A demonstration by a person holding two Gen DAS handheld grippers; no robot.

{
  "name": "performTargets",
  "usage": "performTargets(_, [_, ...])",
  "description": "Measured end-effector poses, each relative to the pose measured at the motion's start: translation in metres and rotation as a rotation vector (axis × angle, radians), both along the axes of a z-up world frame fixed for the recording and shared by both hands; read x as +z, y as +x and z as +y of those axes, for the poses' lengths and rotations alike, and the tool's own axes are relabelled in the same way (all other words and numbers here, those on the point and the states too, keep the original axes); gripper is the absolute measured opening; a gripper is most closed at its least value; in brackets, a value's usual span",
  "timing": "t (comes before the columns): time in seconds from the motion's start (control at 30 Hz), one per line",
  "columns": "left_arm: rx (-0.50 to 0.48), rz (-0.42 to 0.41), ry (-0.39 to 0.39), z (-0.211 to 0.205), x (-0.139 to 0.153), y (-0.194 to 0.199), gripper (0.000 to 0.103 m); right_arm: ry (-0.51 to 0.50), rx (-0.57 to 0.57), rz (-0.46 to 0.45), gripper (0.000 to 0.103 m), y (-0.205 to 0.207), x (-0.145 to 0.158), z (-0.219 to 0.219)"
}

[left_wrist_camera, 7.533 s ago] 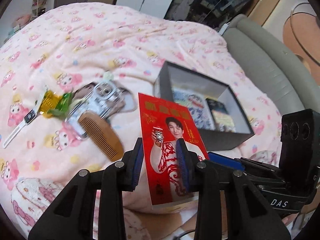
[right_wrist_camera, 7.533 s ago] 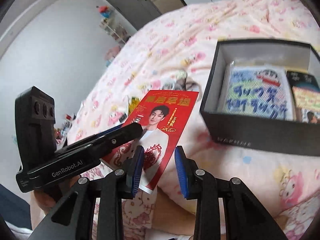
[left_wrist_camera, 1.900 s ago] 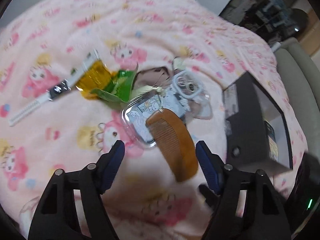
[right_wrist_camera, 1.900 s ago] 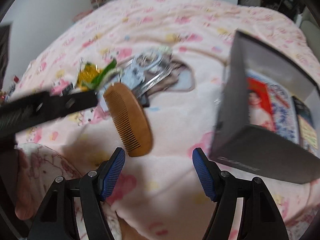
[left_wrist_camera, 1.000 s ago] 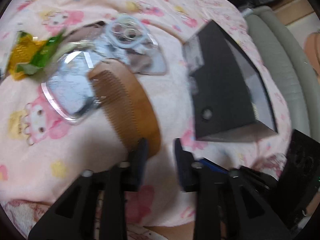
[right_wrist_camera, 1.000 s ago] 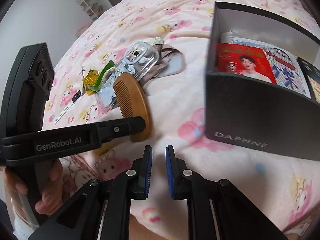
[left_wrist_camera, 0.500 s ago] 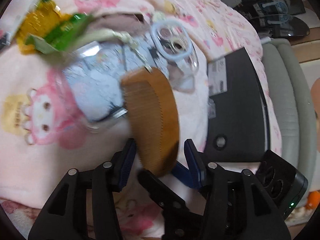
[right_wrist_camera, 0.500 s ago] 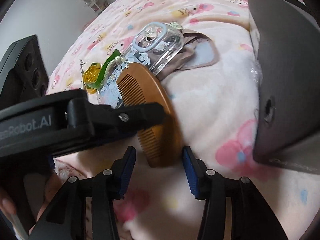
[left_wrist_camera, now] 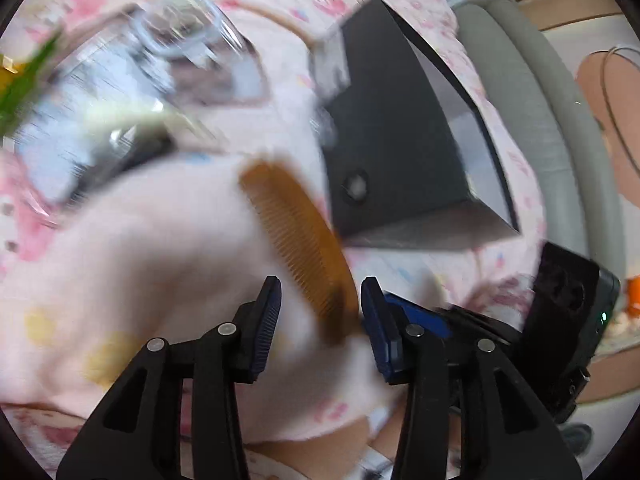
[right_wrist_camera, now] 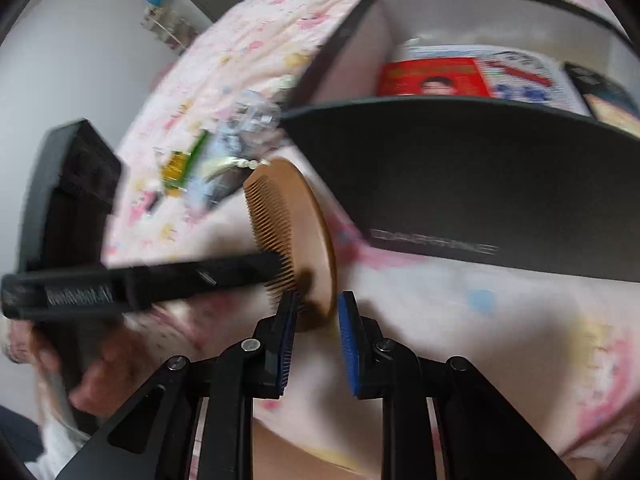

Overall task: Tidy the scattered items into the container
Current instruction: 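Close the left gripper on the wooden comb and lift it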

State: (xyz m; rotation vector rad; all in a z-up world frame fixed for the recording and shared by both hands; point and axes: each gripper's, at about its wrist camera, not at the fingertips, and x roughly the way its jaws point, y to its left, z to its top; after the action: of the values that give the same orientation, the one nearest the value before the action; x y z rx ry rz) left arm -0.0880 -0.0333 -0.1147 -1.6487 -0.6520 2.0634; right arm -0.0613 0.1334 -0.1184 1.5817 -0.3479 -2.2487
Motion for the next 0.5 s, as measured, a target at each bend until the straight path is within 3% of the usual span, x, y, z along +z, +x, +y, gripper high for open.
performTargets(0.07, [0.076,0.02,-0.007,-0.012,0.005,0.001,0.042,0.04,0.001,0.001,0.019,0.002,-0.002,0.005])
performTargets(0.2, [0.19,0.048,-0.122,-0.02,0.004,-0.021,0.043,-0.05,0.007,-0.046,0.019,0.0,-0.008,0.008])
performTargets(0.37, [0.2,0.057,-0.151,-0.008,-0.004,-0.049,0.041,-0.075,0.067,-0.06,0.019,0.0,-0.014,-0.004])
performTargets(0.43, [0.172,0.063,-0.196,-0.004,-0.007,-0.052,0.026,-0.096,0.075,-0.067,0.019,0.001,-0.019,-0.004])
performTargets(0.5, [0.14,0.064,-0.229,0.004,-0.009,-0.052,0.02,-0.121,0.074,-0.071,0.019,0.001,-0.021,-0.002])
